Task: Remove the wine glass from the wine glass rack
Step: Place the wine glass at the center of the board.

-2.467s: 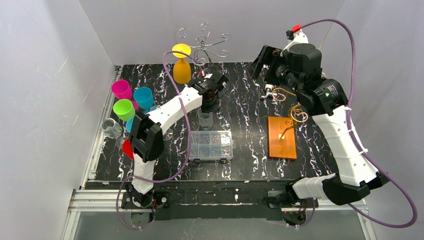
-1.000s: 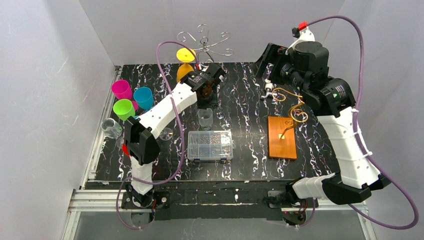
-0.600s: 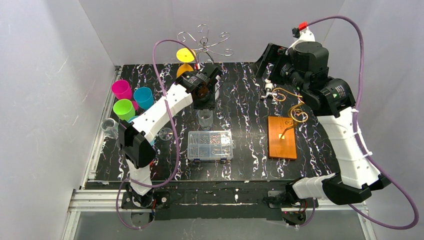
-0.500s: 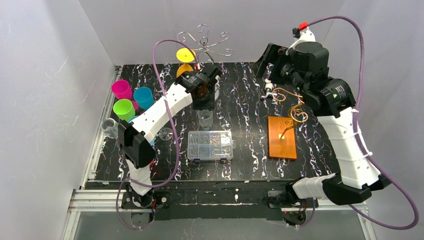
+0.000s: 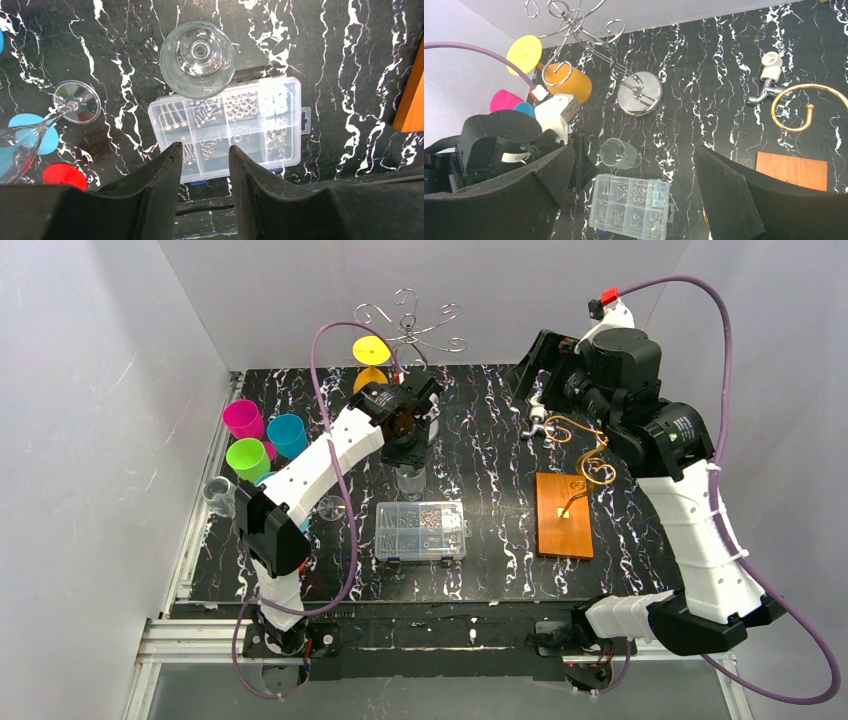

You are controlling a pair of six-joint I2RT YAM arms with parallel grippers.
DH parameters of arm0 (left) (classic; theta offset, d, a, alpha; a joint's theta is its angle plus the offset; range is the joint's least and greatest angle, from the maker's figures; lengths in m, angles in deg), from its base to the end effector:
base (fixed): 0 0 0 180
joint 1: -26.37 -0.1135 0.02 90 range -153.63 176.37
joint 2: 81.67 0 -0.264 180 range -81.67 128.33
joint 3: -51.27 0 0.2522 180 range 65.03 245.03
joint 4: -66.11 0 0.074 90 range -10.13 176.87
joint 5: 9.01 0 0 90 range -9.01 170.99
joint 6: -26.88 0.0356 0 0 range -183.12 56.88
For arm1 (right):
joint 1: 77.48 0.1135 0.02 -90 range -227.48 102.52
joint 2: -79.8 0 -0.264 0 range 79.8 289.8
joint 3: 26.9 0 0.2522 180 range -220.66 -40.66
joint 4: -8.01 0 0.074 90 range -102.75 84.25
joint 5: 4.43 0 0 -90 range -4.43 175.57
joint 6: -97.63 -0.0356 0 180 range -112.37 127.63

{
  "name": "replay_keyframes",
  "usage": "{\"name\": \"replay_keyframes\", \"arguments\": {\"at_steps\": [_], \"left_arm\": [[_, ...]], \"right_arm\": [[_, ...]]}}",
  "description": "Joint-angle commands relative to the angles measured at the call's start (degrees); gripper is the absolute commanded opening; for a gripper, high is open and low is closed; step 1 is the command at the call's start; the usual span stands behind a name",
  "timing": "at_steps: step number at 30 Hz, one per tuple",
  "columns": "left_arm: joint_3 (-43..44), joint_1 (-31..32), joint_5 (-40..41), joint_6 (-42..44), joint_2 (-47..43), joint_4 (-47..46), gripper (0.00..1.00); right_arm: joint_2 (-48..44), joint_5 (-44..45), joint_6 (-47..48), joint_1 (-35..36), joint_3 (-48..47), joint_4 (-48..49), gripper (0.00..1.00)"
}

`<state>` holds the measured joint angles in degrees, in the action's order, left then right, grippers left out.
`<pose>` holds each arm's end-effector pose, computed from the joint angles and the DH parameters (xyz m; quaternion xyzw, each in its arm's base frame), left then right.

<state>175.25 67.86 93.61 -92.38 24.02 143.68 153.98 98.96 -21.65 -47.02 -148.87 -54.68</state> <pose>0.2946 -0.2502 0.3533 0.0732 0.9561 -0.0660 0.2760 0.1959 0.1057 0.5264 0.0629 0.7881 0.2213 0.5709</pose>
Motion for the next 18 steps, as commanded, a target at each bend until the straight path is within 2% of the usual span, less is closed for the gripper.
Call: {"name": "replay_keyframes", "arguments": {"at_steps": [1,14,15,18], "left_arm": [[0.78,-0.04,-1.8,3.1,-4.13,4.08,0.39],[2.57,-2.13,-8.48,10.39,-4.56,7.83,0.44],[2.82,-2.38,-9.42,10.85,-4.41,8.27,0.44],[3.43,-2.83,-10.89,12.36,-3.95,9.1,0.44]], "right_arm": [[-1.31,0.94,1.17,0.22,0.76,2.96,0.98],[-1.33,1.99,3.22,0.22,1.5,3.49,0.98],[-3.61,2.01,3.4,0.22,1.72,3.71,0.98],[-1.23,2.0,3.69,0.21,2.09,4.29,0.99]]}}
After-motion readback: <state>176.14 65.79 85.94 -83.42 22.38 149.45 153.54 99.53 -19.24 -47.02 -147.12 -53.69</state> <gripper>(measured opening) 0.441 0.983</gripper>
